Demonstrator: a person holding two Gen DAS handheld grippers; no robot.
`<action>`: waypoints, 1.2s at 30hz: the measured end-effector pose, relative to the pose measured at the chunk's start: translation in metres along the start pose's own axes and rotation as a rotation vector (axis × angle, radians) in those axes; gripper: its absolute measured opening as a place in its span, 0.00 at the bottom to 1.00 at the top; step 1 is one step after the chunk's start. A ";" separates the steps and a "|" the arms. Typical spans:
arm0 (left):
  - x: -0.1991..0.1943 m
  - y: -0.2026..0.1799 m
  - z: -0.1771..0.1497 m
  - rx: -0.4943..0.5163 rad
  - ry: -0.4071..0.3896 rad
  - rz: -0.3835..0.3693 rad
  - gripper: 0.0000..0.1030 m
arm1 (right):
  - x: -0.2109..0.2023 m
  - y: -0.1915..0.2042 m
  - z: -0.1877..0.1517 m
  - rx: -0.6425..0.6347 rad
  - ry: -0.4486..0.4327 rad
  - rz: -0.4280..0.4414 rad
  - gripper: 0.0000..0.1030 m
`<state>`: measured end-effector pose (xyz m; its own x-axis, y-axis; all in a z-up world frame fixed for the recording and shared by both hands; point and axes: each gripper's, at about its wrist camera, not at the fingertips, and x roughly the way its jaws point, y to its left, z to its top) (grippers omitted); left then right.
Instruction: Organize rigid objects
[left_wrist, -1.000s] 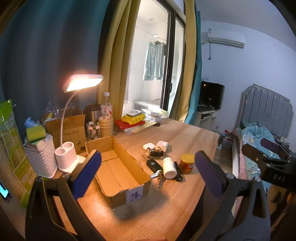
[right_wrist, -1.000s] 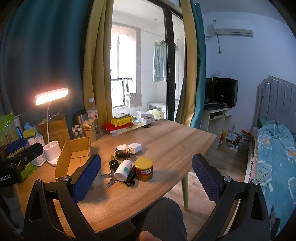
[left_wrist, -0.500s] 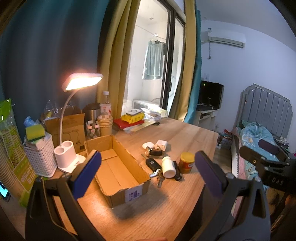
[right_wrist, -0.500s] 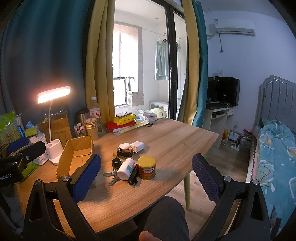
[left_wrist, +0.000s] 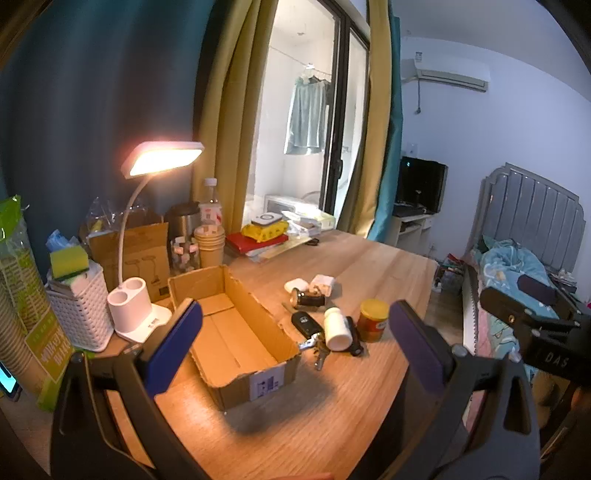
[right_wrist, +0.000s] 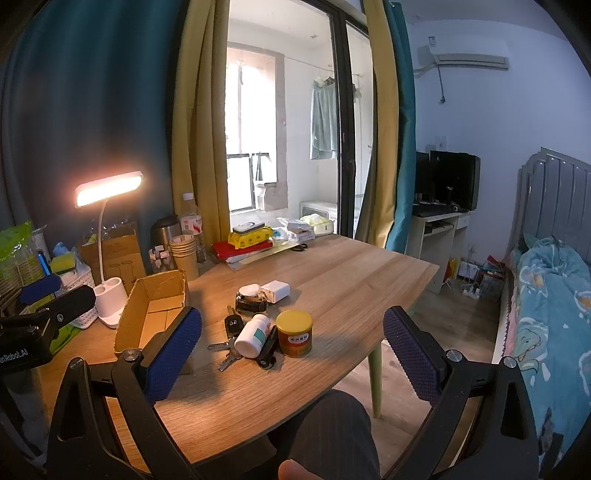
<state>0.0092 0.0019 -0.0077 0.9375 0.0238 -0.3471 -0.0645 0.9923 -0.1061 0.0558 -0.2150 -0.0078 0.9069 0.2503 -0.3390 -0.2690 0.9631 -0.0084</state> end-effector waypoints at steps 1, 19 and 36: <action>0.000 0.000 0.000 -0.001 0.002 0.001 0.98 | 0.000 0.000 0.000 0.001 0.001 0.001 0.97; 0.000 0.000 0.001 -0.002 0.003 0.000 0.98 | 0.000 0.000 0.000 0.002 0.002 0.001 0.97; 0.006 0.003 0.000 -0.009 0.014 0.021 0.98 | 0.003 -0.001 -0.001 0.004 0.009 0.005 0.97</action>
<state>0.0146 0.0054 -0.0096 0.9311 0.0427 -0.3623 -0.0873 0.9904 -0.1075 0.0584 -0.2154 -0.0102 0.9024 0.2547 -0.3475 -0.2726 0.9621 -0.0028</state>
